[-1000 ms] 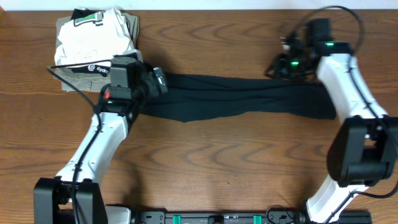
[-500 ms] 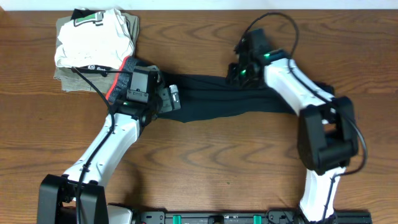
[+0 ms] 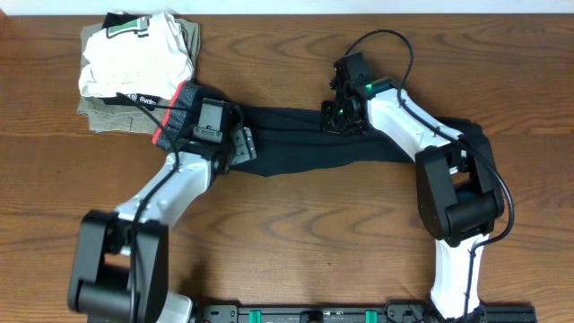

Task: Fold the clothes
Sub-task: 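Release the foot ends and move the right gripper to the leggings middle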

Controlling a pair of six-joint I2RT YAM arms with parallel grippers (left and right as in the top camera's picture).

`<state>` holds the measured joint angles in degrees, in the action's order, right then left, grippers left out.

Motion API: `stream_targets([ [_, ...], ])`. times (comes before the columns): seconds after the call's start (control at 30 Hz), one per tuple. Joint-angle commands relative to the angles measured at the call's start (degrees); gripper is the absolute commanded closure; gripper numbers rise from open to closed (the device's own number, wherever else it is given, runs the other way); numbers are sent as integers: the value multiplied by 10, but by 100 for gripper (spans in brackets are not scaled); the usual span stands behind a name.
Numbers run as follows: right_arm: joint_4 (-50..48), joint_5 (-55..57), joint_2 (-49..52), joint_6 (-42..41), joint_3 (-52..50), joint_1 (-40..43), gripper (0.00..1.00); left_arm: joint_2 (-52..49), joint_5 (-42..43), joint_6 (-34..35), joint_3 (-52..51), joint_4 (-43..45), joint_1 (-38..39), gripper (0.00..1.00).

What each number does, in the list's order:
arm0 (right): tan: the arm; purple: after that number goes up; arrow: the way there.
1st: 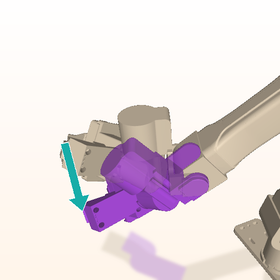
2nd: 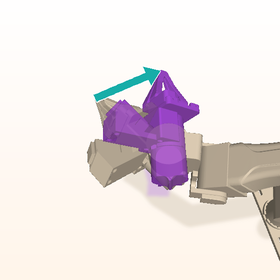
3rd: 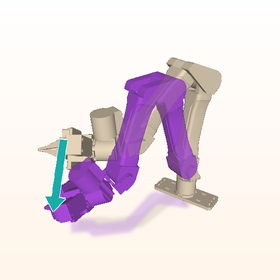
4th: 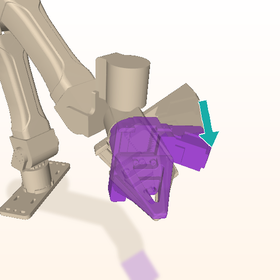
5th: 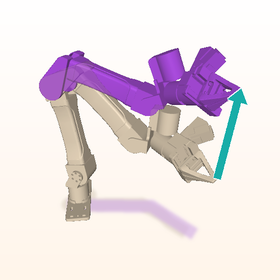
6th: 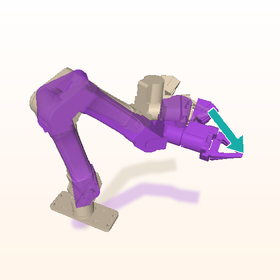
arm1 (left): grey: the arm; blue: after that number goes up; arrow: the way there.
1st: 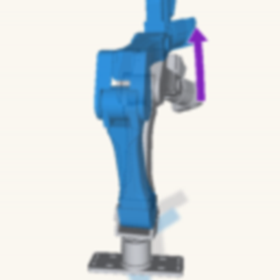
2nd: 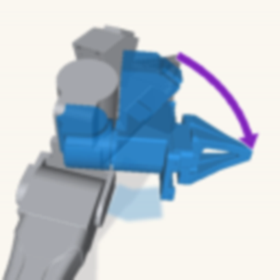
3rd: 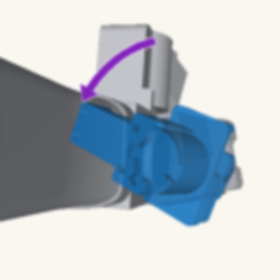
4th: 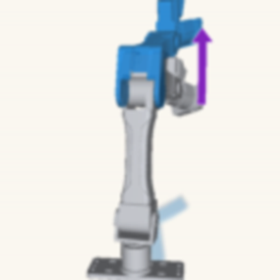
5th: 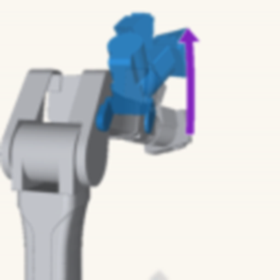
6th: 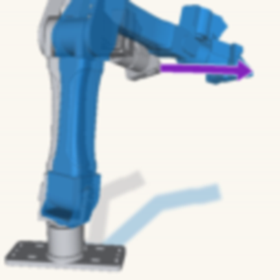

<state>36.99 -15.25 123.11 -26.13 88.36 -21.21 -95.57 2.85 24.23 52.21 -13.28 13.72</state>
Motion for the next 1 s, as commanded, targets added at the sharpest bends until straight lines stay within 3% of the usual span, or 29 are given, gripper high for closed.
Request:
stream_targets([
  [0.0,6,-8,-2,4,14,-2,92,-31,37,5,-1,23,0,27],
  [0.33,120,-17,-7,55,97,-18,92,-72,38,5,-1,36,0,48],
  [0.47,140,-17,-7,61,102,-29,87,-84,38,5,-1,35,0,48],
  [0.77,162,-6,-5,64,96,-49,91,-85,38,5,-1,35,0,54],
  [0.87,162,12,-5,62,89,-49,95,-85,38,5,-1,35,0,67],
  [0.97,159,18,-4,54,86,-49,99,-85,38,5,-1,35,0,73],
])
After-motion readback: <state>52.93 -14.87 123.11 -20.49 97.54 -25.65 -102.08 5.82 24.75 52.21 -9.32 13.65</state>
